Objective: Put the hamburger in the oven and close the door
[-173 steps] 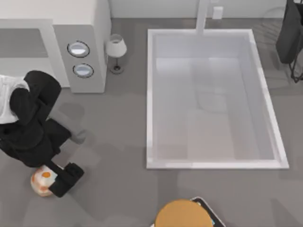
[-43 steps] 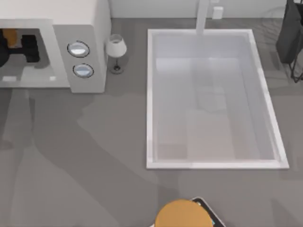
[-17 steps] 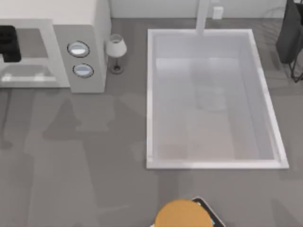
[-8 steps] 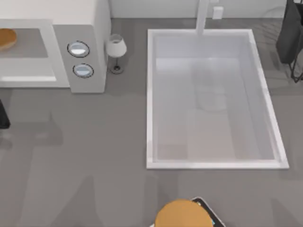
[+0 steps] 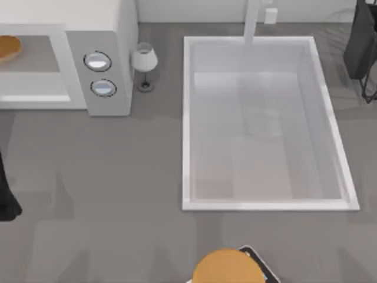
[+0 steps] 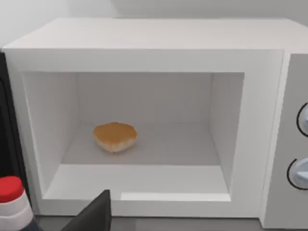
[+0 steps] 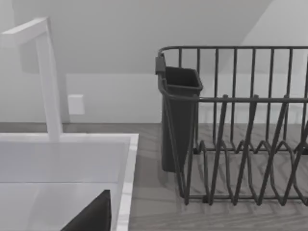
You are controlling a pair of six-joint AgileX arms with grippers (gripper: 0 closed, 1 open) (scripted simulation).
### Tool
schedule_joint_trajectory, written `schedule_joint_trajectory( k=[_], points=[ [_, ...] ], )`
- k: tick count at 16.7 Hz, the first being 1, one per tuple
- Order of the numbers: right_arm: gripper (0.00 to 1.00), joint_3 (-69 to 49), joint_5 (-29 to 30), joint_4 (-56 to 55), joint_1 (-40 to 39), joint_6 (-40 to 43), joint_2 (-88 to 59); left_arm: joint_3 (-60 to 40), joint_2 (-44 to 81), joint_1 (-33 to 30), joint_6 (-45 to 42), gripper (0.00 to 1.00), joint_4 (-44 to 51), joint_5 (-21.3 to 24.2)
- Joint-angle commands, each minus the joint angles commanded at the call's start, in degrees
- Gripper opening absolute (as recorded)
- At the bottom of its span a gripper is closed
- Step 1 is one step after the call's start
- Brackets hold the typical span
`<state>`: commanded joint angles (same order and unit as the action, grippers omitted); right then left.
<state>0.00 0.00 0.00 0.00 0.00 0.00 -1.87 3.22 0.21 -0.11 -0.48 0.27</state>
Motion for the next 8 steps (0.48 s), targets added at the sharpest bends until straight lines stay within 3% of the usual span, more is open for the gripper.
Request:
schedule_joint_trajectory(
  k=[8],
  points=[
    [1.0, 0.0, 0.0, 0.0, 0.0, 0.0, 0.0, 1.87, -3.22, -0.21, 0.11, 1.0, 0.47, -0.27]
  ],
)
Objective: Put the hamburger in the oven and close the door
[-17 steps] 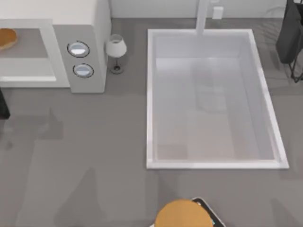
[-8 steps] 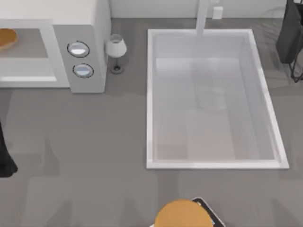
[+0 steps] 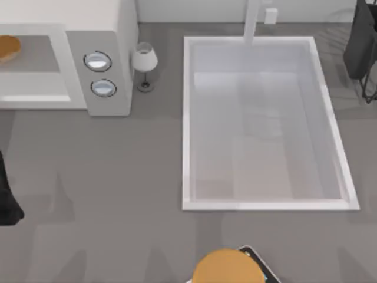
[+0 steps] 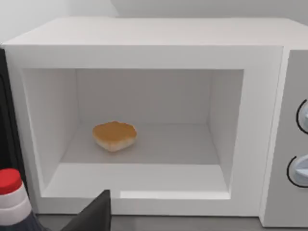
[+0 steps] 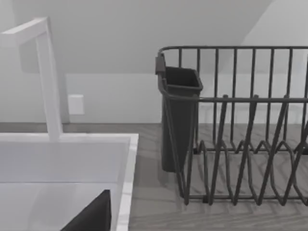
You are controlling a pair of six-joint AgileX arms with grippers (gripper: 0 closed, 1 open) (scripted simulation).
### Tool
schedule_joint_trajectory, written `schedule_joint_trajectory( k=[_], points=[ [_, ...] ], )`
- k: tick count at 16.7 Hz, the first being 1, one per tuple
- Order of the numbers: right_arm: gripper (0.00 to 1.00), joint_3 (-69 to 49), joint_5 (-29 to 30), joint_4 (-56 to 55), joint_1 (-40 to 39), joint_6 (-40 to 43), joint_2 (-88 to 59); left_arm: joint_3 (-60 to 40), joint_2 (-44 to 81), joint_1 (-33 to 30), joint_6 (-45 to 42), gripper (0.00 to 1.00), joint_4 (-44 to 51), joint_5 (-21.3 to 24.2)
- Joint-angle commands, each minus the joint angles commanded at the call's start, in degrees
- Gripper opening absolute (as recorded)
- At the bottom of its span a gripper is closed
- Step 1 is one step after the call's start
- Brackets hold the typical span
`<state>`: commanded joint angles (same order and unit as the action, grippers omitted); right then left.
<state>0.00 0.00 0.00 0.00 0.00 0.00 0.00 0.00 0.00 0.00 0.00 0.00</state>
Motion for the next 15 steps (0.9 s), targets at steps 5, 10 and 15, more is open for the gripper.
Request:
schedule_joint_trajectory(
  k=[5, 10, 15],
  points=[
    [1.0, 0.0, 0.0, 0.0, 0.0, 0.0, 0.0, 0.0, 0.0, 0.0, 0.0, 0.62, 0.0, 0.0],
    [1.0, 0.0, 0.0, 0.0, 0.0, 0.0, 0.0, 0.0, 0.0, 0.0, 0.0, 0.25, 0.0, 0.0],
    [1.0, 0.0, 0.0, 0.0, 0.0, 0.0, 0.0, 0.0, 0.0, 0.0, 0.0, 0.0, 0.0, 0.0]
  ],
)
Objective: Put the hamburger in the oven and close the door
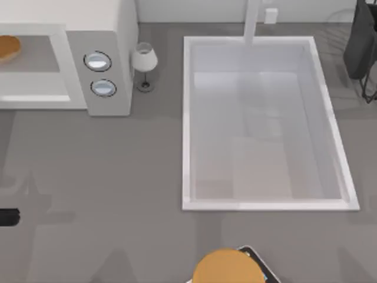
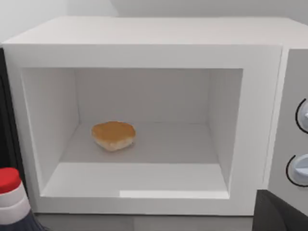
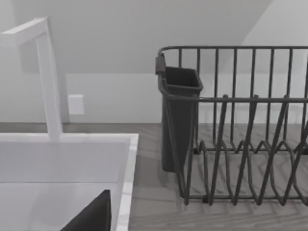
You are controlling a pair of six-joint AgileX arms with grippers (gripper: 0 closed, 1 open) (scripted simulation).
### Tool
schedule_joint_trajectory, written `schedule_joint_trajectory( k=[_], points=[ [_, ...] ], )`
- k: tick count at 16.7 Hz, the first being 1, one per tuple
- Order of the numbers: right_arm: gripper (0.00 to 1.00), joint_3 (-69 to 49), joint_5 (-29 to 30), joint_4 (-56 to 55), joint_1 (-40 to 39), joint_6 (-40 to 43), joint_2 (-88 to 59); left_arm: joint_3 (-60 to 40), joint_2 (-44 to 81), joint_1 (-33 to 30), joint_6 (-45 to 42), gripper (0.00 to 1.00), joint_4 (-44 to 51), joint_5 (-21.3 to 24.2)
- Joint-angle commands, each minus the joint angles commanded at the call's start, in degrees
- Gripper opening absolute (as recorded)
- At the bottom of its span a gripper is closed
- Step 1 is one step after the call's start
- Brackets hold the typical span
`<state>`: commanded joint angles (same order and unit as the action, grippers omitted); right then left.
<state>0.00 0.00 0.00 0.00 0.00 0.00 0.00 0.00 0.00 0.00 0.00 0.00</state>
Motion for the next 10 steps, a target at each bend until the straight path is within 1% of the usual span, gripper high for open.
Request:
schedule_joint_trajectory(
  k=[8, 10],
  points=[
    [1.0, 0.0, 0.0, 0.0, 0.0, 0.0, 0.0, -0.03, 0.01, -0.18, 0.0, 0.0, 0.02, -0.18],
    [1.0, 0.0, 0.0, 0.0, 0.0, 0.0, 0.0, -0.2, -0.04, -2.15, 0.0, 0.0, 0.22, -2.14]
  ],
)
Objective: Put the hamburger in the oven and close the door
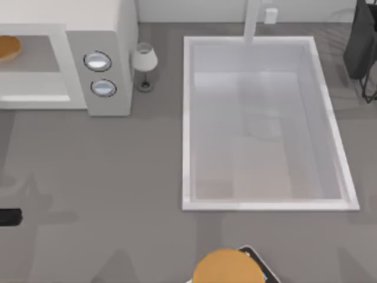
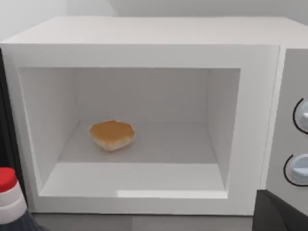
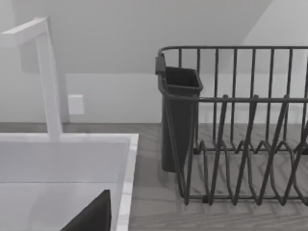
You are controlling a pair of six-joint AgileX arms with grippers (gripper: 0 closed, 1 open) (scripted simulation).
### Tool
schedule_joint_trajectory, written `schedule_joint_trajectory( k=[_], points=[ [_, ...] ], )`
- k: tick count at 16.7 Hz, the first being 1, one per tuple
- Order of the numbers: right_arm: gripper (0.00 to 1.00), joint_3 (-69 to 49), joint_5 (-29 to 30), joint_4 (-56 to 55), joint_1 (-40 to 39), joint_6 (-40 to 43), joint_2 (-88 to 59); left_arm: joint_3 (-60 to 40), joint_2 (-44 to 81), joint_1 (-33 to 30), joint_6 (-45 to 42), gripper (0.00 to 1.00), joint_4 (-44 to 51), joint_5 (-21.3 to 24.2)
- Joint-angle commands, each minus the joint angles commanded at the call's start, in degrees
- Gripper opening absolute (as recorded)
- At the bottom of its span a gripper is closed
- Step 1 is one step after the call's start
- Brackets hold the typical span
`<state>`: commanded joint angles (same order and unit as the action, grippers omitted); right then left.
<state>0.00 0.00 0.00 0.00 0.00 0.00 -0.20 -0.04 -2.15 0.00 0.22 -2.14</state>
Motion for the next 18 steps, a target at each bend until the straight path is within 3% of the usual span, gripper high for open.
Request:
schedule_joint_trajectory(
  k=[8, 14, 18],
  points=[
    [1.0, 0.0, 0.0, 0.0, 0.0, 0.0, 0.0, -1.03, -0.3, -12.45, 0.0, 0.0, 1.36, -12.46],
    [1.0, 0.0, 0.0, 0.0, 0.0, 0.0, 0.0, -0.88, -1.12, -11.51, 0.05, 0.0, 2.2, -11.54],
    [1.0, 0.0, 0.0, 0.0, 0.0, 0.0, 0.0, -0.96, -6.61, -4.35, 0.1, 0.0, 7.81, -4.36]
  ],
)
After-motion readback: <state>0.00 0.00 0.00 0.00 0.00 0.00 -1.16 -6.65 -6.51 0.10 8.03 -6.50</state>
